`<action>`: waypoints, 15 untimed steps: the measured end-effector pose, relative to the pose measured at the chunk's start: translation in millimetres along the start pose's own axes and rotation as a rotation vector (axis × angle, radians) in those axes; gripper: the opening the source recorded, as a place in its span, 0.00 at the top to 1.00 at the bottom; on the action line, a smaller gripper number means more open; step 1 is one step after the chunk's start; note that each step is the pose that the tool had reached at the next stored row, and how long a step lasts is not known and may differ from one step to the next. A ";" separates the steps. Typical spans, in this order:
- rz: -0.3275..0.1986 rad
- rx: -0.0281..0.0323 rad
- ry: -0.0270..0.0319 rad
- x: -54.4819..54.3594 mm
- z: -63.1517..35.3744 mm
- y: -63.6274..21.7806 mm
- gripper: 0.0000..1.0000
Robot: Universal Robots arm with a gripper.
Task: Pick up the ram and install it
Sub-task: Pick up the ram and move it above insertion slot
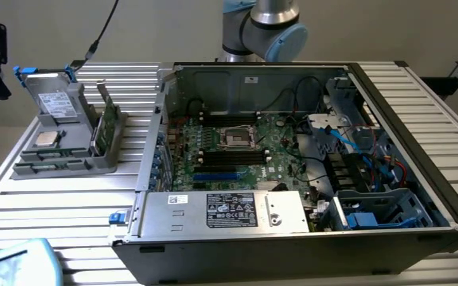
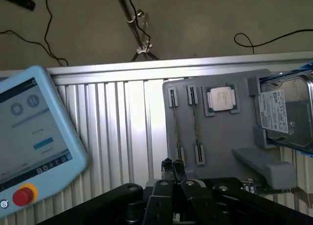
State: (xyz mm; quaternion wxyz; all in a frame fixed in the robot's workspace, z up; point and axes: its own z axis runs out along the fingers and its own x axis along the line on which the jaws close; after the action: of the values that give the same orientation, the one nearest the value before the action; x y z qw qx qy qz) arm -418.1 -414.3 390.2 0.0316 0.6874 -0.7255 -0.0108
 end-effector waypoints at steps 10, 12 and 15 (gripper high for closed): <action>-0.071 0.0017 -0.0144 -0.4 -1.9 -1.8 0.89; -0.075 0.0016 -0.0163 -1.5 -2.0 -2.2 0.89; -0.075 0.0017 -0.0163 -1.5 -2.0 -2.1 0.89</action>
State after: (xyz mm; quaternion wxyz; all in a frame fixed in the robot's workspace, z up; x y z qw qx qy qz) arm -415.8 -412.9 392.0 0.0247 0.7140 -0.6996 -0.0170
